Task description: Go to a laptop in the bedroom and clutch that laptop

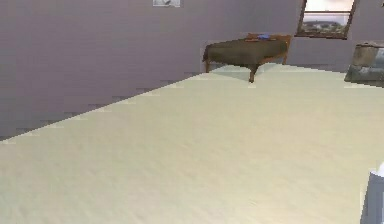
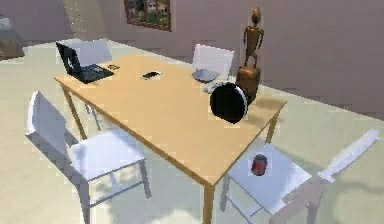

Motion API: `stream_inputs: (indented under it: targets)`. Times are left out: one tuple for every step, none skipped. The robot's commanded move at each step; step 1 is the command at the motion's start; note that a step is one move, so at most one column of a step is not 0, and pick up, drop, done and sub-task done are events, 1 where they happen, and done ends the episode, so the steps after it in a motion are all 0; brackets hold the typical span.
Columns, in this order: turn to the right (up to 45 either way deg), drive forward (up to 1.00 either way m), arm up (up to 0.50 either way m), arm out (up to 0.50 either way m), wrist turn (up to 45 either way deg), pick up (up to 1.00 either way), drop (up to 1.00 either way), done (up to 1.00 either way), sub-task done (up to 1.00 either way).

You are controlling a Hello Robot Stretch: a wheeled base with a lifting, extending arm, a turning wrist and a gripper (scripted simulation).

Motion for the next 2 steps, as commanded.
stream_inputs:
  targets:
    - [9.0, 0.0, 0.0, 0.0, 0.0, 0.0, 0.0, 0.0, 0.0]
    - [0.0, 0.4, 0.0, 0.0, 0.0, 0.0, 0.0, 0.0, 0.0]
